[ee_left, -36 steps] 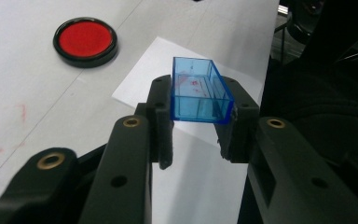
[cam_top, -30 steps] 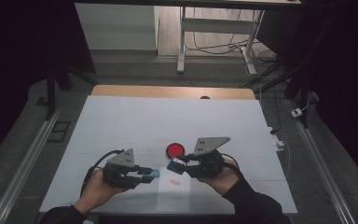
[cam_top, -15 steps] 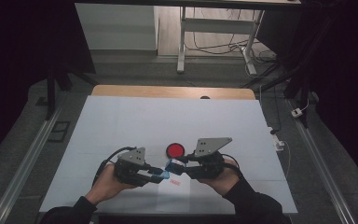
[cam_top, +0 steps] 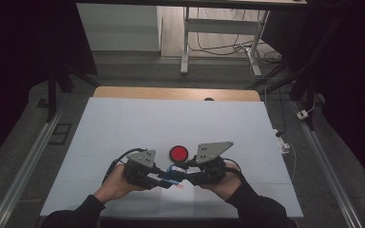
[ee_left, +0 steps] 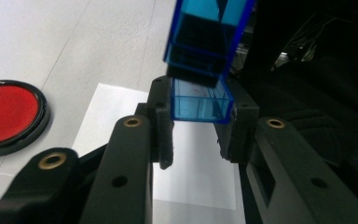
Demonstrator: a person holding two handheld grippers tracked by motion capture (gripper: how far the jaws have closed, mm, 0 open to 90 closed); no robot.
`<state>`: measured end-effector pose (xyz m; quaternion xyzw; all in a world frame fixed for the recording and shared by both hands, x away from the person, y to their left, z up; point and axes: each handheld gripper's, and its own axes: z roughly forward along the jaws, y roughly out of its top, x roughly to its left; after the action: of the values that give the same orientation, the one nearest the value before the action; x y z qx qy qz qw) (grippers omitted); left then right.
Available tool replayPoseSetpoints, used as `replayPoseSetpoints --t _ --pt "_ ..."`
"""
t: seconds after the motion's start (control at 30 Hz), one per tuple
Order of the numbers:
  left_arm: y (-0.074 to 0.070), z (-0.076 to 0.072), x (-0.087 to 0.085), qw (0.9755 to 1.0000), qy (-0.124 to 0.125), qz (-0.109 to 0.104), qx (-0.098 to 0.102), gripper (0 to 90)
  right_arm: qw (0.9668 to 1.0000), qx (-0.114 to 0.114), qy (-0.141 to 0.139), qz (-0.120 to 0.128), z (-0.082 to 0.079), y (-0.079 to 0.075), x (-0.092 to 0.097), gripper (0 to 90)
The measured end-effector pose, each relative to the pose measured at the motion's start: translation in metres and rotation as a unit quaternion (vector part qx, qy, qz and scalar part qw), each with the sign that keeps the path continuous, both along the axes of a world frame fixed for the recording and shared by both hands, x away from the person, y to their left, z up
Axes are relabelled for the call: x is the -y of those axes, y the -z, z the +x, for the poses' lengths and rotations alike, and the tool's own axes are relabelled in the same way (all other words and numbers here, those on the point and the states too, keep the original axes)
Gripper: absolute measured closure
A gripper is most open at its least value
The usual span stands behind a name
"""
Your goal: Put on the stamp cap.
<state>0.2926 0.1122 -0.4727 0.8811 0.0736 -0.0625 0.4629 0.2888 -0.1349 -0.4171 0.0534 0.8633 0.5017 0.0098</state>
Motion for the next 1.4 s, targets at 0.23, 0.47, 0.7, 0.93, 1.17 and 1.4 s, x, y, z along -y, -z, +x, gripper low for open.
replayPoseSetpoints --t 0.23,0.47,0.7,0.93,1.17,1.4 --pt "0.0004 0.0021 0.0014 0.9999 0.012 -0.010 -0.005 69.1 0.9999 -0.001 -0.012 0.002 -0.0008 0.0005 -0.0012 69.6" --pt "0.0001 0.0023 -0.0002 0.9992 0.027 -0.029 -0.001 69.2 0.9997 -0.009 -0.022 0.008 -0.0004 0.0017 -0.0008 69.6" --pt "-0.0019 0.0008 -0.0035 0.9978 0.032 -0.057 0.005 69.4 0.9991 -0.022 -0.024 0.028 0.0014 0.0004 0.0016 69.6" --pt "-0.0005 0.0010 -0.0033 0.9979 0.029 -0.057 0.005 69.0 0.9986 -0.030 -0.026 0.033 0.0024 0.0025 0.0013 69.6" --pt "-0.0004 -0.0011 -0.0009 0.9990 0.006 -0.037 0.025 59.6 0.9993 -0.019 -0.018 0.025 0.0019 0.0022 0.0010 69.6" --pt "-0.0009 -0.0035 -0.0012 0.9992 -0.020 -0.018 0.029 49.1 0.9997 -0.011 -0.007 0.021 0.0019 0.0019 0.0024 69.5"
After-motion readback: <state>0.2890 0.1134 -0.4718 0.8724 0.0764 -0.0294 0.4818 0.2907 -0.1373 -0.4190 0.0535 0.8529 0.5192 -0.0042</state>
